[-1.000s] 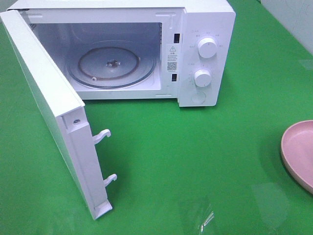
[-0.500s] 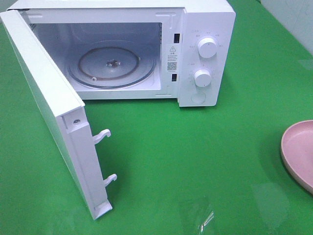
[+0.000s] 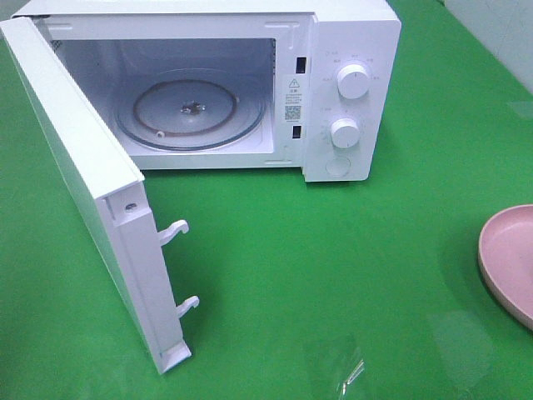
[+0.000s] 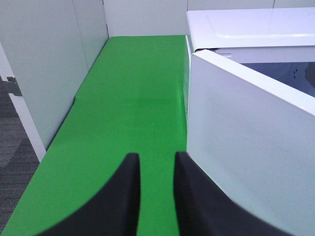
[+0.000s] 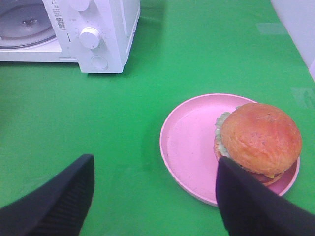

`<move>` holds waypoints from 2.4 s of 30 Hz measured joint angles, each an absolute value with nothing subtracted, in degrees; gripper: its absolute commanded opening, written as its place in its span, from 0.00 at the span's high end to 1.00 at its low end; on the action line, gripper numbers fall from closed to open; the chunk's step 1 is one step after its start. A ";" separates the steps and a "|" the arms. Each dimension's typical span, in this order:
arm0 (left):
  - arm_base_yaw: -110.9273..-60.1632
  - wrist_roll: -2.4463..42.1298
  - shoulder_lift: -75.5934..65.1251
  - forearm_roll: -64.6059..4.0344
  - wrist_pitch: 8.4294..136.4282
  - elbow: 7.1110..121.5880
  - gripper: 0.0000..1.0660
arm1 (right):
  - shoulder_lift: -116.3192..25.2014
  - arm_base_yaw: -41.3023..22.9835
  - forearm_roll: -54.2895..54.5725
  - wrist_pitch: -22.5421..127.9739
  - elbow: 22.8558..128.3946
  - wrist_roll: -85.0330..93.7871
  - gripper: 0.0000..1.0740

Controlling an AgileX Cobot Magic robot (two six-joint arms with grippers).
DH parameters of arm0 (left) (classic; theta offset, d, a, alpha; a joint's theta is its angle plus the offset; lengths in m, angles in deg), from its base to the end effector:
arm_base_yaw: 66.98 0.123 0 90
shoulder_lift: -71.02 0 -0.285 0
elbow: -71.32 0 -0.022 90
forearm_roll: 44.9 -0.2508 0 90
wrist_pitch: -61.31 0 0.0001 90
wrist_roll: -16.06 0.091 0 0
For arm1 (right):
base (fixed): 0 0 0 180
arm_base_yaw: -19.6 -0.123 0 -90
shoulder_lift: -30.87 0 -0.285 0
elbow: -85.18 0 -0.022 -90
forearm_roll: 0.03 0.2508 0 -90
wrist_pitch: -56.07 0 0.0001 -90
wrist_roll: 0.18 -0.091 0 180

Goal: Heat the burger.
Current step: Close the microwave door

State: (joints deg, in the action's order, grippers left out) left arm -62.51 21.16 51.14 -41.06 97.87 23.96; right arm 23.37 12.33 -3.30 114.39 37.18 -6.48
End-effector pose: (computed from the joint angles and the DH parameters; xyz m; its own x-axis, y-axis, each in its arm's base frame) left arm 0.0432 -0.0003 0.3155 -0.2380 0.0166 -0.9711 -0.0309 0.9992 0.0247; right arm -0.0046 -0.0050 0.2836 -0.4053 0.0287 -0.9138 -0.0501 0.9973 0.0536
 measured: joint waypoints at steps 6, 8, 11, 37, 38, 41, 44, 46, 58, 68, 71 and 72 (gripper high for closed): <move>-62.51 21.16 40.03 -39.17 77.76 18.63 1.00 | 23.37 12.33 -3.30 114.39 37.18 -6.48 0.36; -62.51 21.16 37.28 -38.77 70.88 16.62 1.00 | 23.37 12.33 -3.30 114.39 37.18 -6.48 0.36; -62.51 21.16 36.08 -38.71 67.56 15.82 1.00 | 23.37 12.33 -3.30 114.39 37.18 -6.48 0.36; -62.51 5.00 -14.97 -61.91 8.37 11.69 1.00 | 23.37 12.33 -3.35 114.39 37.18 -6.48 0.36; -62.51 5.00 -14.97 -61.91 8.37 11.69 1.00 | 23.37 12.33 -3.35 114.39 37.18 -6.48 0.36; -62.57 1.97 -20.99 -65.58 7.17 13.99 1.00 | 23.37 12.33 -3.35 114.39 37.18 -6.48 0.36; -64.12 0.53 -23.51 -66.04 6.88 15.30 1.00 | 23.37 12.33 -3.35 114.39 37.18 -6.48 0.36; -65.89 0.76 -24.83 -66.10 6.65 16.05 1.00 | 23.37 12.33 -3.35 114.39 37.18 -6.48 0.36; -73.69 2.77 -31.19 -63.06 5.79 17.31 1.00 | 23.37 12.33 -3.35 114.39 37.18 -6.48 0.37; -78.84 2.77 -35.14 -63.35 5.39 21.15 1.00 | 23.37 12.33 -3.35 114.39 37.18 -6.48 0.37; -80.39 2.77 -36.00 -62.94 5.51 22.87 1.00 | 23.37 12.33 -3.35 114.39 37.18 -6.48 0.37; -80.39 2.77 -36.00 -62.94 5.51 22.87 1.00 | 23.37 12.33 -3.35 114.39 37.18 -6.48 0.37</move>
